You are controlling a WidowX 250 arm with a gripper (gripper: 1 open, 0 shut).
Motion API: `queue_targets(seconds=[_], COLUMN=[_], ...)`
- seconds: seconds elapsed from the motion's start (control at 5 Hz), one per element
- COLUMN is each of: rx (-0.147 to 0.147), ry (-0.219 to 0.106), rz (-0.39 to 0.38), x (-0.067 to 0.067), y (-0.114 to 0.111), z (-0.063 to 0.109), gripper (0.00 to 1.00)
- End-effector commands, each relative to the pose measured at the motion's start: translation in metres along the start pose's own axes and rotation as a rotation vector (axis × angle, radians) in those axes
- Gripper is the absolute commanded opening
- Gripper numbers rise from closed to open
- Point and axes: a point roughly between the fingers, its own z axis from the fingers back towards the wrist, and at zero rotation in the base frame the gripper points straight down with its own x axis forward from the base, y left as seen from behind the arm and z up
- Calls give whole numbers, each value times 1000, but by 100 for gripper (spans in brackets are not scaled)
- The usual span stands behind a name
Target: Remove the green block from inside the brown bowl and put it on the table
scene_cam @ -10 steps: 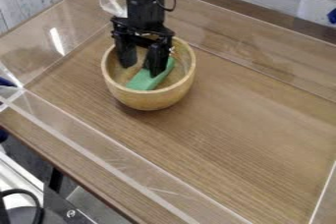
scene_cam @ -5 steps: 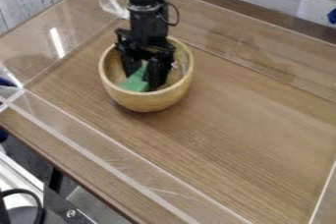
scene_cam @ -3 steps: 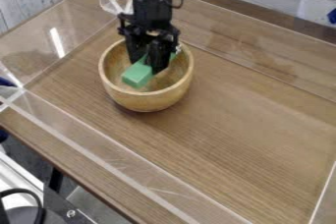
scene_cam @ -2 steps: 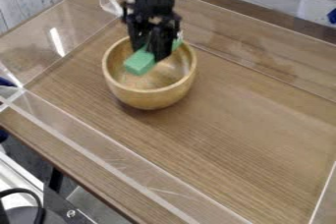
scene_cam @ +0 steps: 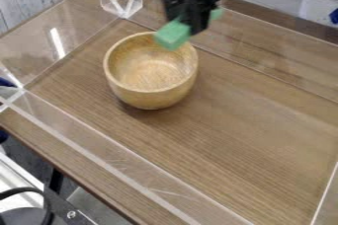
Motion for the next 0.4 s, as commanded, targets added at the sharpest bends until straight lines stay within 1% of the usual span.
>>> queue_targets(seconds=[0.0,0.2], rx=[-2,-25], ry=[-69,-62], rz=[-21,44], x=[29,26], y=[-33,-12], z=[13,6], gripper=[0,0])
